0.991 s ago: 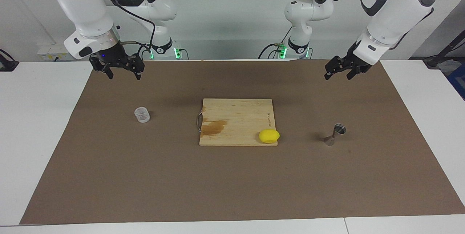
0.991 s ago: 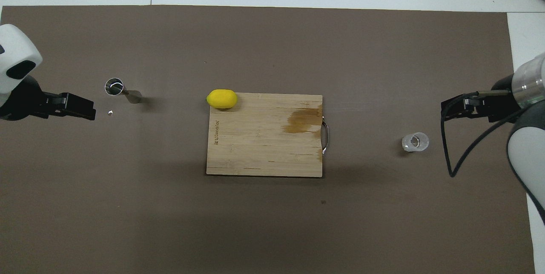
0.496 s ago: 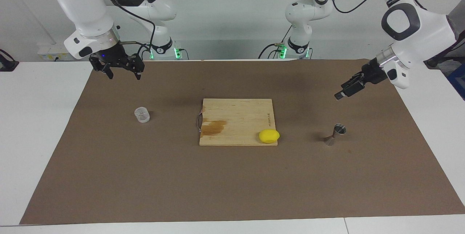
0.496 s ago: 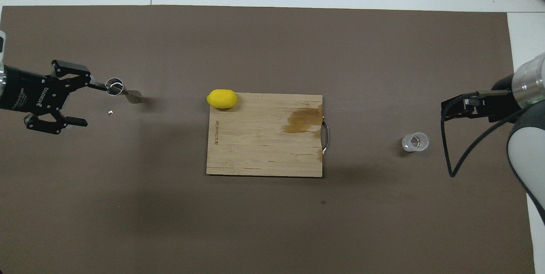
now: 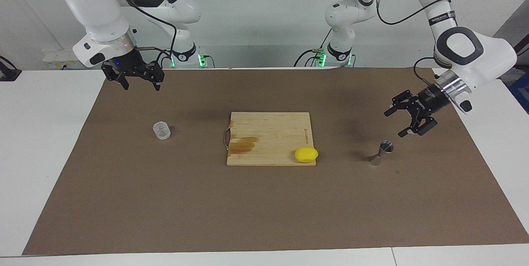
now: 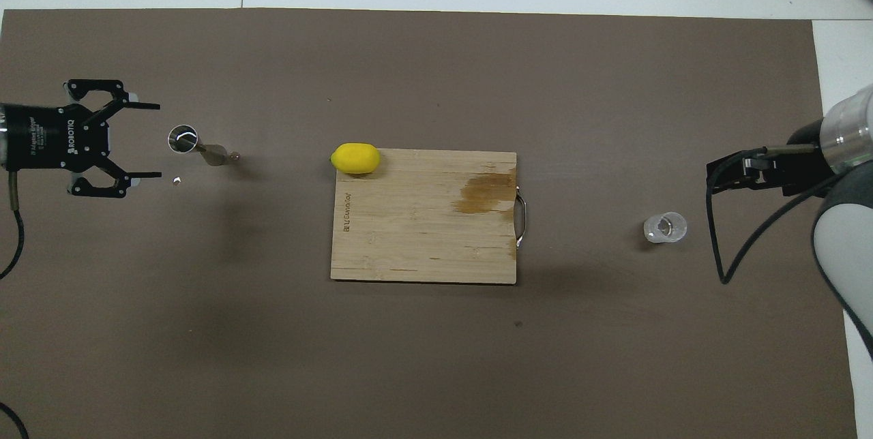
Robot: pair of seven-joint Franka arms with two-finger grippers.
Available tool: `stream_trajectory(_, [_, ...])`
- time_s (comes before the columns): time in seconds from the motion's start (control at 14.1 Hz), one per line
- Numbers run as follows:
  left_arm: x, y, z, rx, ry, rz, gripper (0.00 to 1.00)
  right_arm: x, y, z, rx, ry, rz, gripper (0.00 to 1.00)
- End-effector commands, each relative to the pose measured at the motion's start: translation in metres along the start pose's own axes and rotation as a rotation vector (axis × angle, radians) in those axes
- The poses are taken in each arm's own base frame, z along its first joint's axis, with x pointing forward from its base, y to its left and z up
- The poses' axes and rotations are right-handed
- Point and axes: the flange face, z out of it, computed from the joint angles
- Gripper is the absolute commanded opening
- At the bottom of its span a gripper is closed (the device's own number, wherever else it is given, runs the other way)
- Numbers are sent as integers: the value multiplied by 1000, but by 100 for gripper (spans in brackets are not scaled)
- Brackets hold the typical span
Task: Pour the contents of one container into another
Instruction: 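Reach the left gripper to the small steel cup and grasp it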
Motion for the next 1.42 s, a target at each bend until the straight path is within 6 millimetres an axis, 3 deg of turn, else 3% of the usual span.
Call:
stream_trajectory(0.0, [39,3,18,-25,-50,-166,100,-8,1,-1,14,3,-21,99])
stream_trajectory(0.14, [64,2,28,-59,-118,-267,100,-8,1,-1,14,1,-21,99])
stream_trajectory(0.5, [91,-9,52,-95,-158,-368,100,-8,1,-1,14,3,-21,99])
stream_trajectory(1.2, [90,-19,67,-67,-154,-331,100,-8,1,0,14,0,-21,99])
stream_trajectory(1.35, [90,-20,68,-66,-154,-332,93,-8,0,0,15,0,-21,99])
